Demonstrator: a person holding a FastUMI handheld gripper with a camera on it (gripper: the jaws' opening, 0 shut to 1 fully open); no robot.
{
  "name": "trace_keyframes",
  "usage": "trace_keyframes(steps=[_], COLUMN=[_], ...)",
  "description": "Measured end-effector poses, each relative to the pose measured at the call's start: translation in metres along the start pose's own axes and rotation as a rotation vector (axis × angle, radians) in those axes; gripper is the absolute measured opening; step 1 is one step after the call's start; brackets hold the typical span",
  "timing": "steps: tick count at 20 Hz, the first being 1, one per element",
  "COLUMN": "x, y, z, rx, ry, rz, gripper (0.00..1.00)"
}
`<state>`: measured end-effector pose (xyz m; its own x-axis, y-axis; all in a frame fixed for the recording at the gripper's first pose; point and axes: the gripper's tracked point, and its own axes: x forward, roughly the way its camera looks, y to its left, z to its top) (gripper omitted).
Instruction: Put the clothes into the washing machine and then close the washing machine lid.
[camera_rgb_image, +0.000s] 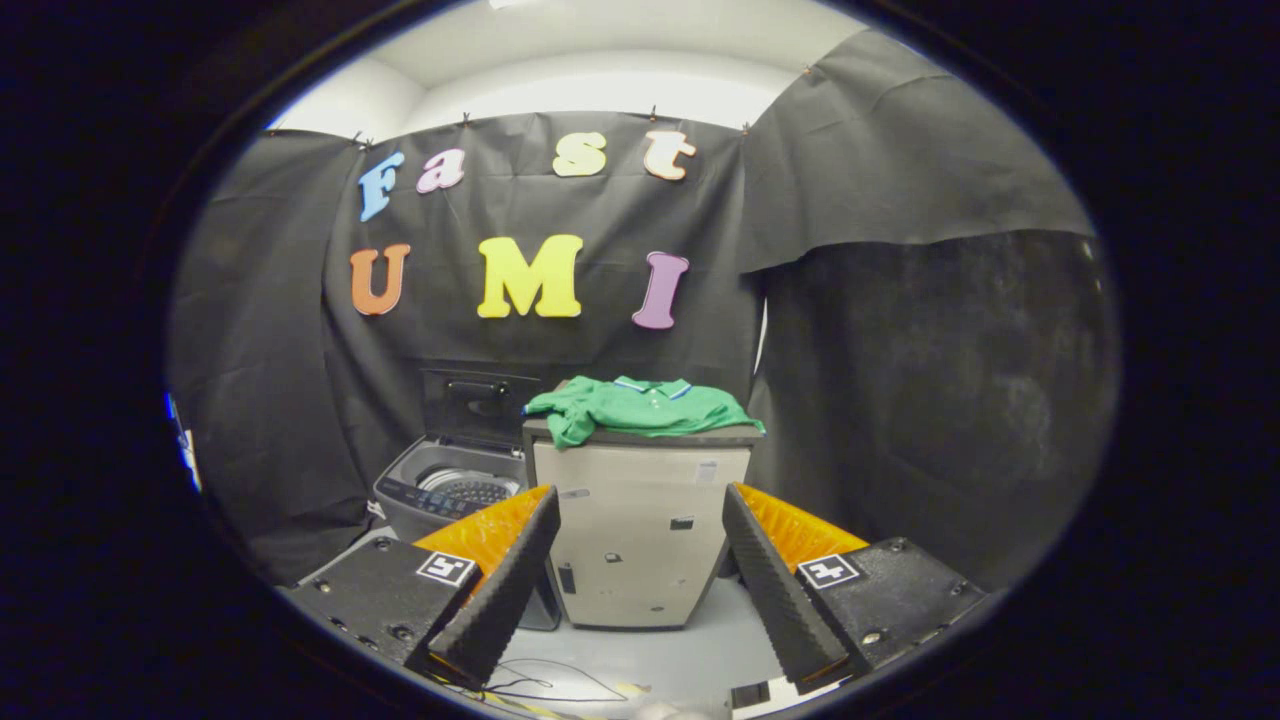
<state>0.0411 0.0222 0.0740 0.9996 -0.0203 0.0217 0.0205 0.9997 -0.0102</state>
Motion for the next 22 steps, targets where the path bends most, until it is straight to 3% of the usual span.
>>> trace_keyframes(steps=[11,22], x=[0.087,0.257], y=[-0.008,-0.017], z=[0.081,0.143], rx=[-0.041,-0.012], ry=[-0.025,0.032], rz=[0.035,0.073], gripper=[1.00,1.00])
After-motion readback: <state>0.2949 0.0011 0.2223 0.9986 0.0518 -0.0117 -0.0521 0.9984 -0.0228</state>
